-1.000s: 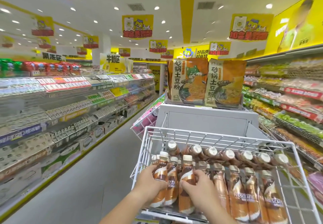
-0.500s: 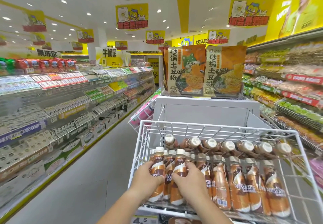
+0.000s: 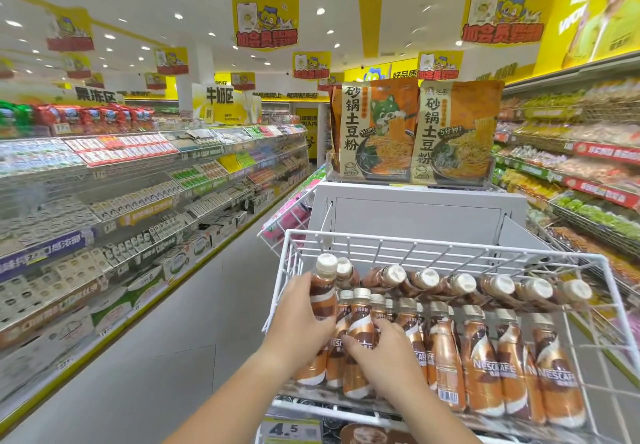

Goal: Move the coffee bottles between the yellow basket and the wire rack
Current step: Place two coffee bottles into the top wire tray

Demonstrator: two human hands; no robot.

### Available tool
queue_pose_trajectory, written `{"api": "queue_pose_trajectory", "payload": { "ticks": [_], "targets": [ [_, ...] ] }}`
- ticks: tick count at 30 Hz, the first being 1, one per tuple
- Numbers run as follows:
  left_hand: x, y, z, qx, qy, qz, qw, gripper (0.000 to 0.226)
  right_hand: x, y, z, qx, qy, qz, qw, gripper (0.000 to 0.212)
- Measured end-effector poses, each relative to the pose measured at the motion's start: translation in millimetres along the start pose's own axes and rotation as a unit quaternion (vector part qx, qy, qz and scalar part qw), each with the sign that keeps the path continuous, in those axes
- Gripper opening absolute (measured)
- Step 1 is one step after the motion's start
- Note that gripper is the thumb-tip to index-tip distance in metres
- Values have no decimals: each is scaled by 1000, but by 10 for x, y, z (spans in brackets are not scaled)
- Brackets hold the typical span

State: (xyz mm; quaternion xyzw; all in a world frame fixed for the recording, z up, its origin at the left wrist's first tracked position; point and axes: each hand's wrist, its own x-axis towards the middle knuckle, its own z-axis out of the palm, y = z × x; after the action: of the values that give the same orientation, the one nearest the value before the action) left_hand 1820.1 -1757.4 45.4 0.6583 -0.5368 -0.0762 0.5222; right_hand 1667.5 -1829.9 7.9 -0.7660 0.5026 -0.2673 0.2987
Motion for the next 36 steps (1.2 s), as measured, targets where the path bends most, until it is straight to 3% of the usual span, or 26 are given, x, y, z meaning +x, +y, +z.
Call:
{"api": "queue_pose_trajectory", "payload": {
  "ticks": [5, 9, 15, 18, 23, 29, 36],
  "targets": [
    [249, 86, -70, 33, 51, 47, 997, 53, -39, 41, -71, 25, -4, -16, 1000, 99],
    [422, 26, -1, 17, 107, 30, 994, 48, -64, 104, -206, 49, 3, -27, 998, 102],
    [587, -135, 208, 13, 129, 1, 992, 41, -55, 298, -361, 27, -9, -41, 999, 94],
    [628, -247, 307, 23, 97, -45, 994, 54, -78, 378, -454, -68, -34, -68, 995, 102],
    [720, -324, 363, -22, 78, -100, 992, 53, -95, 480, -610, -263, -56, -152, 951, 107],
    [761, -401, 402, -55, 58, -126, 989, 52, -140, 556, -686, -295, -65, -155, 941, 104],
    [417, -264, 299, 5, -10, -142, 990, 85, -289, 554, -680, -326, -47, -170, 929, 101]
  ]
}}
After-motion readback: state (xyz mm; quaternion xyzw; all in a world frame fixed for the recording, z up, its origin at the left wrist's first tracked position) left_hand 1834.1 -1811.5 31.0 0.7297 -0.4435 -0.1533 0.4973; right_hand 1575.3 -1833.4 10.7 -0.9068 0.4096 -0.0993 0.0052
